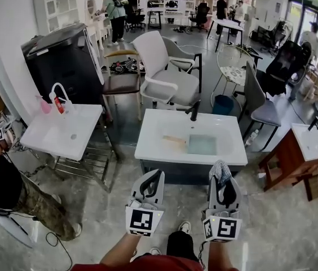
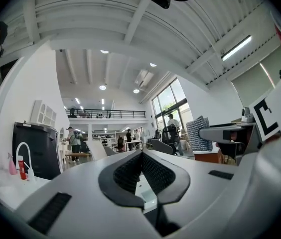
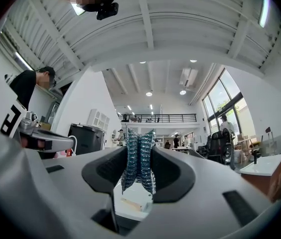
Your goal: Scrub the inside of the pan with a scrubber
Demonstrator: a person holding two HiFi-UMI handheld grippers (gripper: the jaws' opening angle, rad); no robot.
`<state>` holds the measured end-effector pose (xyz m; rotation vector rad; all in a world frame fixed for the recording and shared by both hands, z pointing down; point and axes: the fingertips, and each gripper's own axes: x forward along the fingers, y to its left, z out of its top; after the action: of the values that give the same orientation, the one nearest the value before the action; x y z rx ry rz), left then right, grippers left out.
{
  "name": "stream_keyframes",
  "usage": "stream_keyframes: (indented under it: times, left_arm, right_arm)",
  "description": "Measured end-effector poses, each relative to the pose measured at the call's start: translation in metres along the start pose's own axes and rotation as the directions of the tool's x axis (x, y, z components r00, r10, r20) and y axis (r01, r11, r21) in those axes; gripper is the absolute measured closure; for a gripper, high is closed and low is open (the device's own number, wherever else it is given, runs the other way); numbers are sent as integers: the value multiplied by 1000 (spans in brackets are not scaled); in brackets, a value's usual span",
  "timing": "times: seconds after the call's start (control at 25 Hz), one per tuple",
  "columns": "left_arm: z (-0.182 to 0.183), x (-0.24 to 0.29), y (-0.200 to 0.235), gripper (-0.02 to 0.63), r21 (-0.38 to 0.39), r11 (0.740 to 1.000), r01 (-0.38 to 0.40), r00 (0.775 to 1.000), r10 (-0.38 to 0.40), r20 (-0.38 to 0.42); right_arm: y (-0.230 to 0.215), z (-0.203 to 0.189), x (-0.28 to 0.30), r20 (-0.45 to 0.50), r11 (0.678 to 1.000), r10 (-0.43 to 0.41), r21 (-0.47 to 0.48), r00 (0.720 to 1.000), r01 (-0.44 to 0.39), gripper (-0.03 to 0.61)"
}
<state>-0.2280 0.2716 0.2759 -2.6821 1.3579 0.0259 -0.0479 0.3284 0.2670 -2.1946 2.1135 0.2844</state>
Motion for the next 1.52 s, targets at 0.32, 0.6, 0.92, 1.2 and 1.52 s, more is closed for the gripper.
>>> stream_keyframes:
  times: [0.32,0.6,0.92,1.2,1.52]
  left_arm:
    - [-4,106,-19,600,10,1000,1,1000,-1,-5]
    - [-6,193,-52,600,18,1000,3,1000,-2,-12]
    - [-13,245,-65,600,10,999,-40,999,40,7]
    - [-29,289,-54,600,2,1000,-26,1000,26,-5]
    - [-50,356,-18,600,-12,1000,1,1000,-1,-1]
  right_arm:
    - [-75,-21,77,7,1000,10,19,1000,-10,414]
    - [-150,-38,128,3,999,19,47,1000,-19,414]
    - [-197,-57,163,-5,998,38,51,999,-38,414]
    - [-205,-79,202,-32,998,50,37,998,-49,414]
    - [-204,-99,278,-43,999,39,10,998,-38,414]
